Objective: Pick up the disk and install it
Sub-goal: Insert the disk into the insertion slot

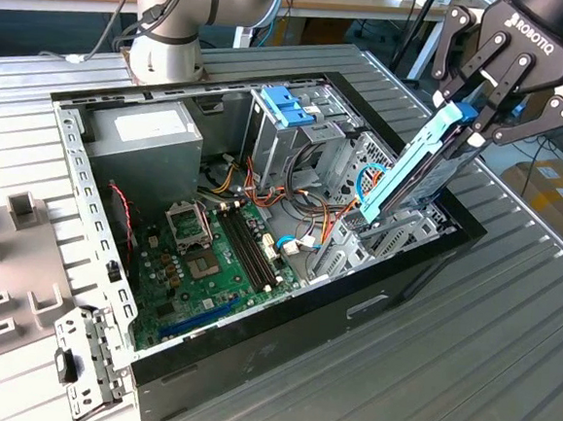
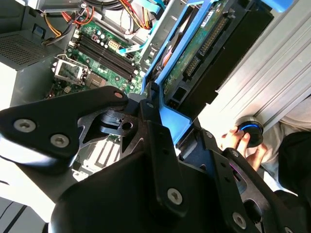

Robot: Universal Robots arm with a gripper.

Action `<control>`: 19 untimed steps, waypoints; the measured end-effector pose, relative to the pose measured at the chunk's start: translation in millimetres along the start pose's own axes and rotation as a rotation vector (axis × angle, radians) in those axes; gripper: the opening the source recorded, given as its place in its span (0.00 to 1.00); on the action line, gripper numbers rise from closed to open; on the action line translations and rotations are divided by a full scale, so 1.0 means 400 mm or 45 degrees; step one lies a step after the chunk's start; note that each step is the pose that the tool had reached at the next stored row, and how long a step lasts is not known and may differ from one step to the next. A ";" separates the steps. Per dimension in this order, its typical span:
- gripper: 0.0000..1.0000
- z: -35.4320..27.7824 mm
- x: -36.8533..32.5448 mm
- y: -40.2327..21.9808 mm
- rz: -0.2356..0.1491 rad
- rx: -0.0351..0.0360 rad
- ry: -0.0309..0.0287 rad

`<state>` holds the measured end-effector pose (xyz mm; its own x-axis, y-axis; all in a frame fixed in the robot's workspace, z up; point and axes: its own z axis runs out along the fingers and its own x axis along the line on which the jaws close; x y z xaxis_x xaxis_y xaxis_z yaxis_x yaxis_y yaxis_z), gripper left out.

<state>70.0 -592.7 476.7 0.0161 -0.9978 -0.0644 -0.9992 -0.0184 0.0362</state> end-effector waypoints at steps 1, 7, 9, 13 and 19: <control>0.37 0.000 0.000 0.000 0.000 0.0000 0.0000; 0.37 0.006 0.000 0.000 0.000 0.0000 -0.0001; 0.37 0.010 0.001 0.000 0.000 0.0000 0.0000; 0.37 0.019 0.001 0.000 0.000 0.0001 -0.0098; 0.37 0.034 0.002 -0.001 -0.001 0.0005 -0.0280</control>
<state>69.9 -592.7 462.9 0.0160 -0.9961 -0.0863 -0.9992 -0.0192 0.0358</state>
